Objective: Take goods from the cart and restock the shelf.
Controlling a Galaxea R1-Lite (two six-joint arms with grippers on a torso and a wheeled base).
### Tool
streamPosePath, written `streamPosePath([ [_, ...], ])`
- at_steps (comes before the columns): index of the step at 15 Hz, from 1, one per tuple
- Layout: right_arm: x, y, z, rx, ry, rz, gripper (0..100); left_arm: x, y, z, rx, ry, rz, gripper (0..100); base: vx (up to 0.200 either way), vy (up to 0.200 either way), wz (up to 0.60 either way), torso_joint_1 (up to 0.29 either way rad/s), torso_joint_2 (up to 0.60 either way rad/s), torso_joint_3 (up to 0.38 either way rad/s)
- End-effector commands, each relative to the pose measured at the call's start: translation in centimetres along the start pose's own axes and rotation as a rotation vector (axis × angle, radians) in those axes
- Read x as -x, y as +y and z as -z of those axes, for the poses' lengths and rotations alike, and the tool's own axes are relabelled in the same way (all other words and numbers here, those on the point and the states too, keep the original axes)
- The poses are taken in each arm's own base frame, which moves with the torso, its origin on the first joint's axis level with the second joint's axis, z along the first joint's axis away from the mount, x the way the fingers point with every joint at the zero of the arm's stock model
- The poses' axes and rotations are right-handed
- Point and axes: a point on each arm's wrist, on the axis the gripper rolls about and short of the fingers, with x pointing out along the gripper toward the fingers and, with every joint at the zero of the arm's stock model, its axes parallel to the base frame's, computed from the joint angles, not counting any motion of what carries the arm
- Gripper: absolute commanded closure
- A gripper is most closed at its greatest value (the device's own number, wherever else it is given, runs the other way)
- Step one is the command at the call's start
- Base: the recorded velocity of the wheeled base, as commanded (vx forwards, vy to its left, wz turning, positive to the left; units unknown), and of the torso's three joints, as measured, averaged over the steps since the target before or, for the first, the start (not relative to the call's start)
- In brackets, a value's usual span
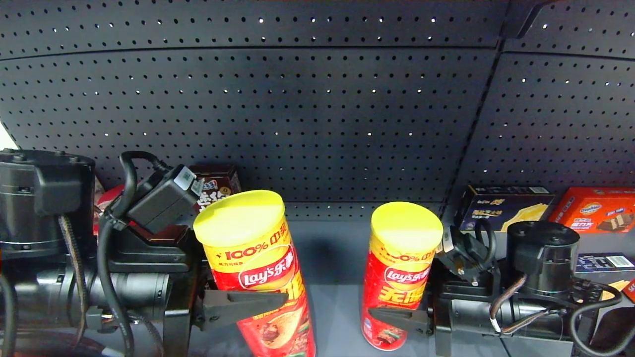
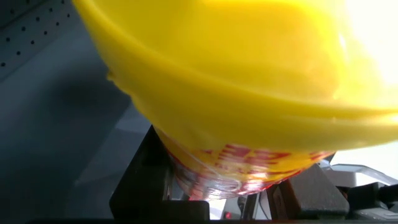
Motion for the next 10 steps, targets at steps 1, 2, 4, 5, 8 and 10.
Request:
streamPosePath([
  [1,-0.66,-0.33,0.51,-0.011,0.015,-0.005,100,-0.41,0.35,0.02,0.008,0.009,0.002,100,0.0,0.0,0.0,0.0,0.0,0.0],
  [2,-0.9,-0.44,0.55,-0.011,0.017,-0.007,100,-0.49,0.43,0.0,0.009,0.01,0.002,100,0.0,0.0,0.0,0.0,0.0,0.0],
  [4,-1.01,-0.48,0.51,-0.008,0.015,-0.008,100,-0.52,0.46,-0.03,0.009,0.01,0.002,100,0.0,0.0,0.0,0.0,0.0,0.0],
  [5,-1.09,-0.32,0.59,-0.009,0.018,-0.015,0,-0.58,0.45,-0.01,0.009,0.011,0.005,100,0.0,0.0,0.0,0.0,0.0,0.0],
  [8,-0.87,-0.23,0.51,-0.007,0.015,-0.011,0,-0.61,0.48,0.01,0.01,0.012,0.005,100,0.0,0.0,0.0,0.0,0.0,0.0],
  [10,-0.56,-0.1,0.63,-0.009,0.019,-0.008,0,-0.63,0.46,0.01,0.01,0.013,0.005,100,0.0,0.0,0.0,0.0,0.0,0.0],
])
